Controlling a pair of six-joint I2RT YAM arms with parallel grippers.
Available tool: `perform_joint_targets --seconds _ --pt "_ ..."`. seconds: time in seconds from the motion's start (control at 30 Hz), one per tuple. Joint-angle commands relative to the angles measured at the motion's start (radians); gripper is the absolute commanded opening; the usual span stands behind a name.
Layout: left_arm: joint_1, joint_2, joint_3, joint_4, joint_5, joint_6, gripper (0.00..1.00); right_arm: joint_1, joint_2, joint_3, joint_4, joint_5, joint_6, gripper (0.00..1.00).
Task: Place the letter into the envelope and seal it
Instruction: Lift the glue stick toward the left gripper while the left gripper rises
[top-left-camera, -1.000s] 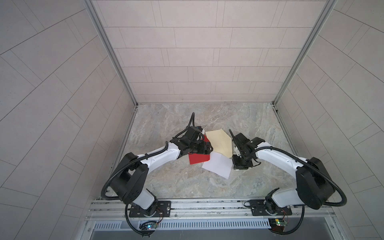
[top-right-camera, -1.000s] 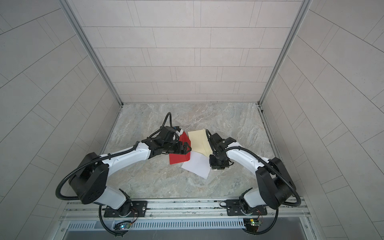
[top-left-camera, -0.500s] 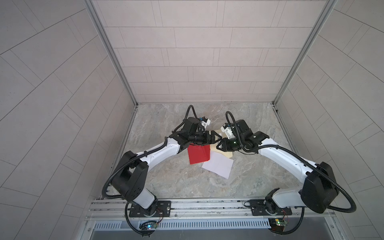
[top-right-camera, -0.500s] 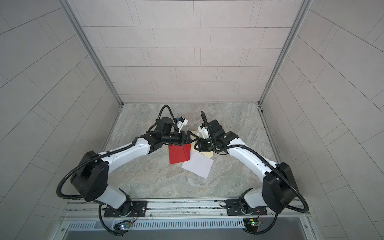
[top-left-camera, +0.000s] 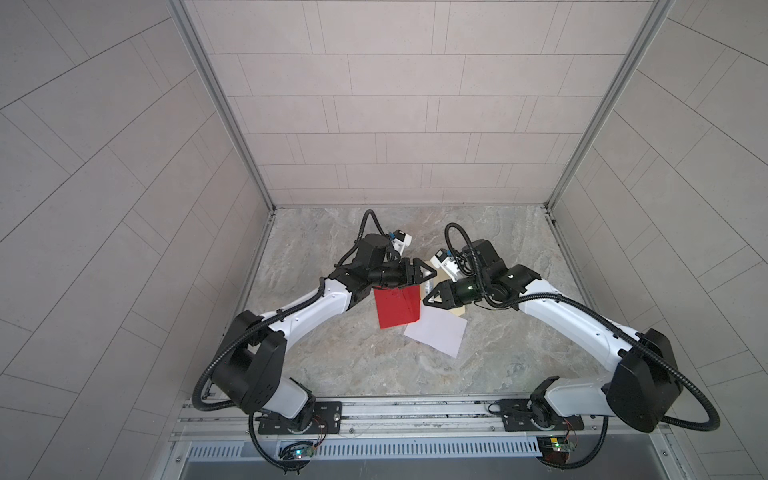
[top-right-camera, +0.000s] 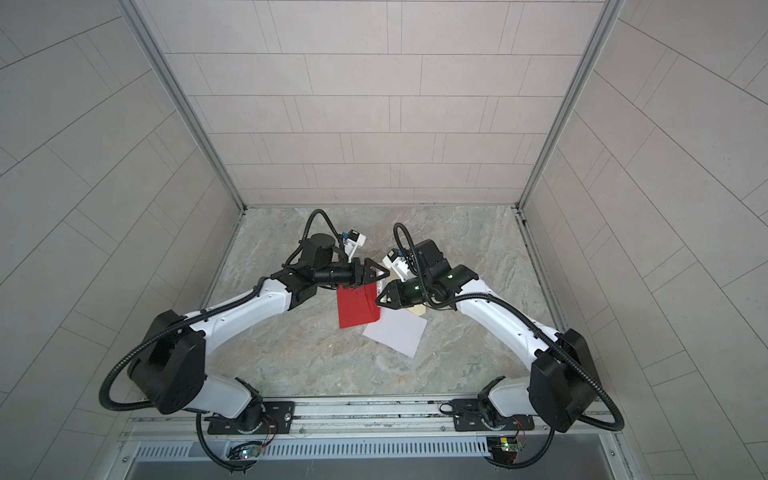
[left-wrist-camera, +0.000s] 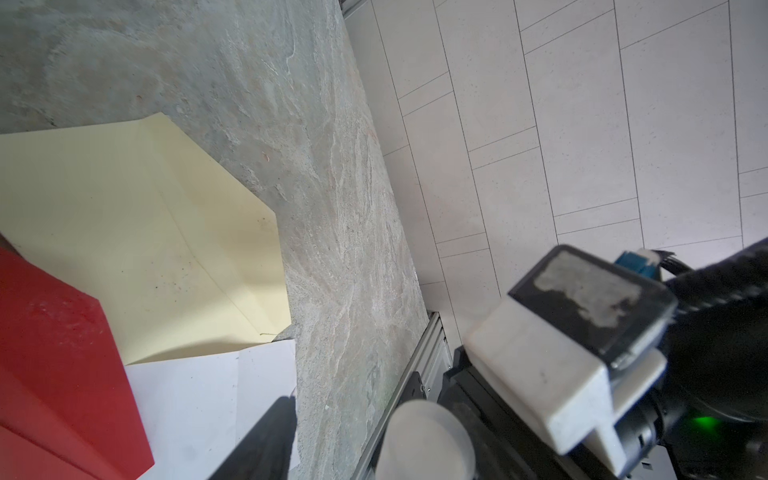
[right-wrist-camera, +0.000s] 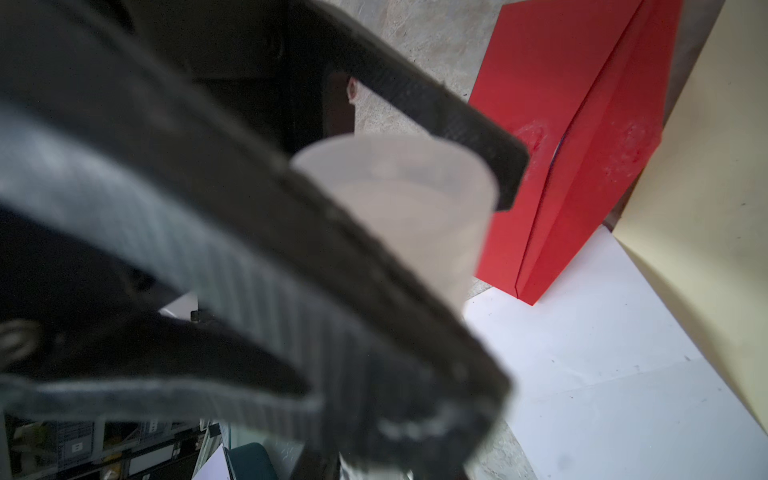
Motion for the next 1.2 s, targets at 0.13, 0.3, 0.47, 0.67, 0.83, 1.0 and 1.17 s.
perform_joint_targets --seconds 0.13,0.3,0.47,0.67,0.83,1.0,1.17 --pt "0.006 0.028 -0.005 0.085 0.048 -0.071 0.38 0.028 -0.002 0.029 -0.049 -0.006 -0.064 0.0" --pt "0.006 0.029 -0.001 0.054 0.043 -0.076 0.12 0.028 0.007 0.064 -0.094 0.056 -0.106 0.0" --pt "0.007 0.006 0.032 -0.076 -0.063 -0.043 0.0 0.013 0.019 0.095 -0.118 0.07 -0.124 0.0" --pt "0.014 -0.032 0.059 -0.143 -0.214 -0.092 0.0 -0.014 0.027 0.136 -0.116 0.091 -0.099 0.26" --pt "0.061 -0.069 0.068 -0.186 -0.315 -0.223 0.0 -0.044 0.028 0.152 -0.049 0.083 -0.049 0.65" --pt "0.086 -0.128 0.061 -0.188 -0.415 -0.318 0.0 -0.064 0.029 0.121 0.12 0.079 0.042 0.68" --pt "0.089 -0.157 0.057 -0.174 -0.441 -0.391 0.0 -0.065 0.076 0.118 0.278 0.037 0.15 0.67"
